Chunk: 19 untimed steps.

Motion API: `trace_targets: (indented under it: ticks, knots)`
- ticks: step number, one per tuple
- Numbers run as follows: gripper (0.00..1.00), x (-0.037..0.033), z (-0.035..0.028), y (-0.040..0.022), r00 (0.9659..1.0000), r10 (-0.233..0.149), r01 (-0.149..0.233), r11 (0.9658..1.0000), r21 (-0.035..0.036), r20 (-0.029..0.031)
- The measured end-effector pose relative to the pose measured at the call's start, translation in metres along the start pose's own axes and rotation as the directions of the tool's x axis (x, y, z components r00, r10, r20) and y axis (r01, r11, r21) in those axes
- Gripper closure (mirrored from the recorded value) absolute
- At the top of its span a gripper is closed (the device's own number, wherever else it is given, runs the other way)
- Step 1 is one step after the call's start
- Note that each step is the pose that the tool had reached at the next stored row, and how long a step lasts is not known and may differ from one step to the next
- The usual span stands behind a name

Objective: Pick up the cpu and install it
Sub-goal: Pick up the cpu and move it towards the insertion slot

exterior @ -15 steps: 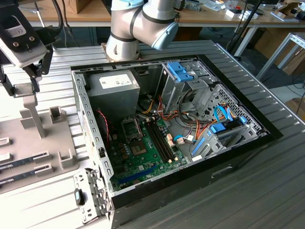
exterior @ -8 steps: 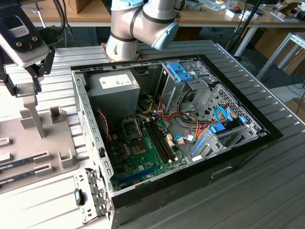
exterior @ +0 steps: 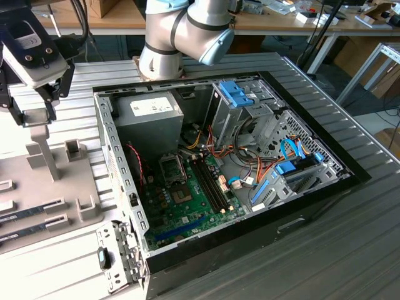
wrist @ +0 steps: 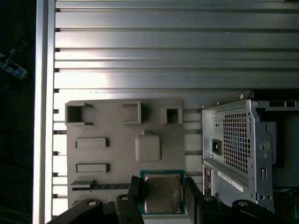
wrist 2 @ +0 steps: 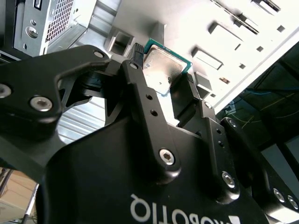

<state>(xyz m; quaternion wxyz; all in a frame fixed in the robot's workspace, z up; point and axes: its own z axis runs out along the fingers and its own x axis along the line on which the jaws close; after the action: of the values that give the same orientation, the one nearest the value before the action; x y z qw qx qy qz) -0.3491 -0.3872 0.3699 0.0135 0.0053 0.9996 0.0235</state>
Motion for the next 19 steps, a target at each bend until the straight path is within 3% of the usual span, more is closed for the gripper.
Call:
trace_targets:
  ticks: [19]
  knots:
    - [0.53, -0.0088, 0.0006, 0.0001, 1.0, 0.0, 0.0, 1.0, 0.0, 0.0]
